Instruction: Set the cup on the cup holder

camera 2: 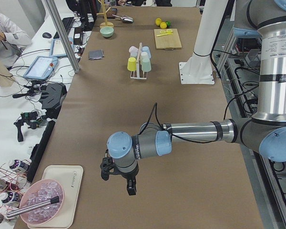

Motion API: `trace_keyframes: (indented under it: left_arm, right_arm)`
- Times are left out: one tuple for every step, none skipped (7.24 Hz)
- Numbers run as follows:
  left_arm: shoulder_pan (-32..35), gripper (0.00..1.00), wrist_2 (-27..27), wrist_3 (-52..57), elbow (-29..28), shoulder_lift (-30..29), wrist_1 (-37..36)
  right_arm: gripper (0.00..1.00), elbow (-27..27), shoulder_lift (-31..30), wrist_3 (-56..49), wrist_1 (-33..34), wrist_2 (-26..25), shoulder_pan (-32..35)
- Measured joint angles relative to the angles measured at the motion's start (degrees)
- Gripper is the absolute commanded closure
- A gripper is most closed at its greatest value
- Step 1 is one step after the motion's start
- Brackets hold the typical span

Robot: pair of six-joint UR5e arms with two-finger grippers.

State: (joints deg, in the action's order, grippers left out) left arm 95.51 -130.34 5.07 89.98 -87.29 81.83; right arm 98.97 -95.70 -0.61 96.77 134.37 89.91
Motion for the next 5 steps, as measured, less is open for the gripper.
trace_keyframes:
  left_arm:
    - [0.0,0.02,-1.2,-0.1,-0.4,0.0,0.0]
    - [-0.1,0.02,-1.7,0.0,-1.0,0.0,0.1]
    - [-0.1,0.02,-1.9,0.1,-1.5,0.0,0.1]
    - [-0.1,0.02,-2.0,0.1,-1.6,-0.1,0.2]
    - [-0.1,0.02,-2.1,0.2,-1.5,-0.2,0.2]
  right_arm:
    - [0.00,0.0,0.1,0.0,0.0,-0.1,0.0]
    - [0.00,0.0,0.2,0.0,0.0,-0.2,0.0]
    - [0.00,0.0,0.2,0.0,0.0,-0.2,0.0]
    - [0.00,0.0,0.2,0.0,0.0,-0.2,0.0]
    - [0.00,0.0,0.2,0.0,0.0,-0.3,0.0]
